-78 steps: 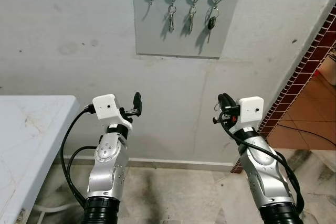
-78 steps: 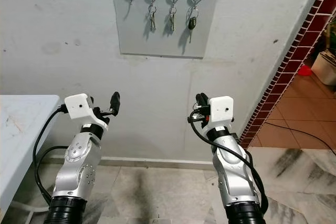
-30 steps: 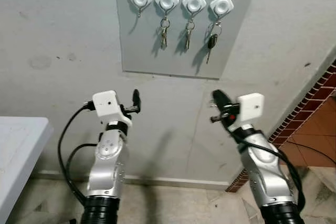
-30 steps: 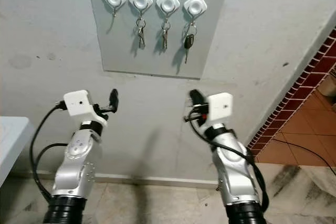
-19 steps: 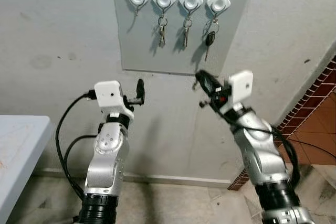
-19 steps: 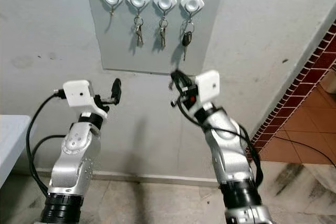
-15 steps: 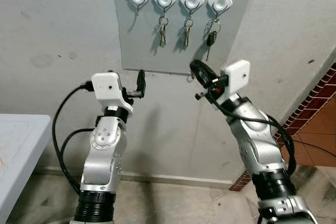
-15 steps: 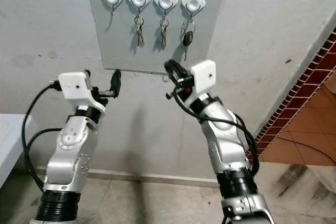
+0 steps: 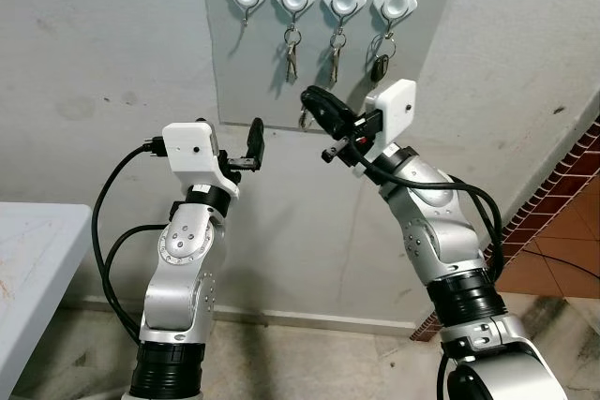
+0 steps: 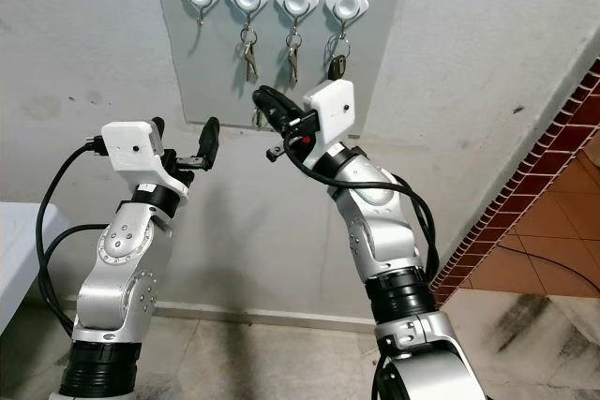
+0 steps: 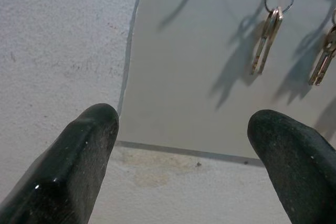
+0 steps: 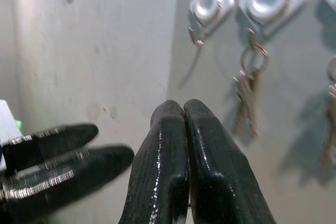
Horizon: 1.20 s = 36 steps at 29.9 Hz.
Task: Hang keys on a hook
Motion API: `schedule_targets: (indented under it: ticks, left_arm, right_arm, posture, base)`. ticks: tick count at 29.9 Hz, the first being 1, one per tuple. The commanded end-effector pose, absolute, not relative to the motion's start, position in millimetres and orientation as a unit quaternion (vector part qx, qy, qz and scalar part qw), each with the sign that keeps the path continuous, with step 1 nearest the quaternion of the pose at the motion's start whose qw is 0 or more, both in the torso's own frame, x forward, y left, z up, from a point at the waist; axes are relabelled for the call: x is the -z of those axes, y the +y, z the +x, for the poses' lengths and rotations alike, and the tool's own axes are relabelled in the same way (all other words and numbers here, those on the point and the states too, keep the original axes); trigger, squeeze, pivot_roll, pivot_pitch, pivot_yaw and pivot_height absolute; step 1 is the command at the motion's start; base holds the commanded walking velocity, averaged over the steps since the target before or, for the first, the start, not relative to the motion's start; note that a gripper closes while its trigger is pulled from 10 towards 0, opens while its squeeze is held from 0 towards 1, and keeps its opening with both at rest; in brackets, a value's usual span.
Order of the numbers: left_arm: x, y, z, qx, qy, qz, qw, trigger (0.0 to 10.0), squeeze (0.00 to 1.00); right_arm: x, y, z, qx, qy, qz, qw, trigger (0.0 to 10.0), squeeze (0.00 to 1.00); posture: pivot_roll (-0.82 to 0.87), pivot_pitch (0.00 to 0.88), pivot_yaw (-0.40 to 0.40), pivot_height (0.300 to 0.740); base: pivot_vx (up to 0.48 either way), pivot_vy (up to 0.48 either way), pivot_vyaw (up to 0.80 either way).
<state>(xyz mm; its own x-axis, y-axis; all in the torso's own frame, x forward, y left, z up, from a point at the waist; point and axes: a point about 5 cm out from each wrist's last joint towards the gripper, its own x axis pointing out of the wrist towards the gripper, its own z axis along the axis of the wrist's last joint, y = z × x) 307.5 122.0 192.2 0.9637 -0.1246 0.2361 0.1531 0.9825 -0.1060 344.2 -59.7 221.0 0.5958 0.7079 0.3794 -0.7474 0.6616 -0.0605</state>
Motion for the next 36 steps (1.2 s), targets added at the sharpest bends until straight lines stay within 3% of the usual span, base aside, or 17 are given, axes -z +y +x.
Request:
schedule_targets:
  ticks: [1,12,22,36]
  left_arm:
    - [-200.1,118.2,306.4,0.084,-0.125,-0.06,0.987,10.0,0.0]
    - [-203.6,116.4,303.7,0.089,-0.124,-0.059,0.986,10.0,0.0]
    - [-205.0,116.6,300.1,0.087,-0.119,-0.065,0.987,10.0,0.0]
    - [-207.8,112.4,298.9,0.097,-0.116,-0.067,0.986,10.0,0.0]
  right_arm:
    - [-233.2,-53.2,346.7,-0.422,-0.206,0.057,0.881,10.0,0.0]
    - [-244.8,-32.3,359.6,-0.429,-0.21,0.078,0.875,10.0,0.0]
    - [-261.3,-21.9,379.5,-0.366,-0.206,0.102,0.902,10.0,0.0]
    - [-285.6,-11.2,385.7,-0.372,-0.225,0.108,0.894,10.0,0.0]
  posture:
    - [0.03,0.0,-0.063,0.74]
    - [0.04,0.0,-0.066,0.74]
    - [0.04,0.026,-0.066,0.74]
    - [0.04,0.034,-0.061,0.74]
  base:
    - [0.0,0.0,0.0]
    - [0.0,0.0,0.0]
    - [0.0,0.0,0.0]
    - [0.0,0.0,0.0]
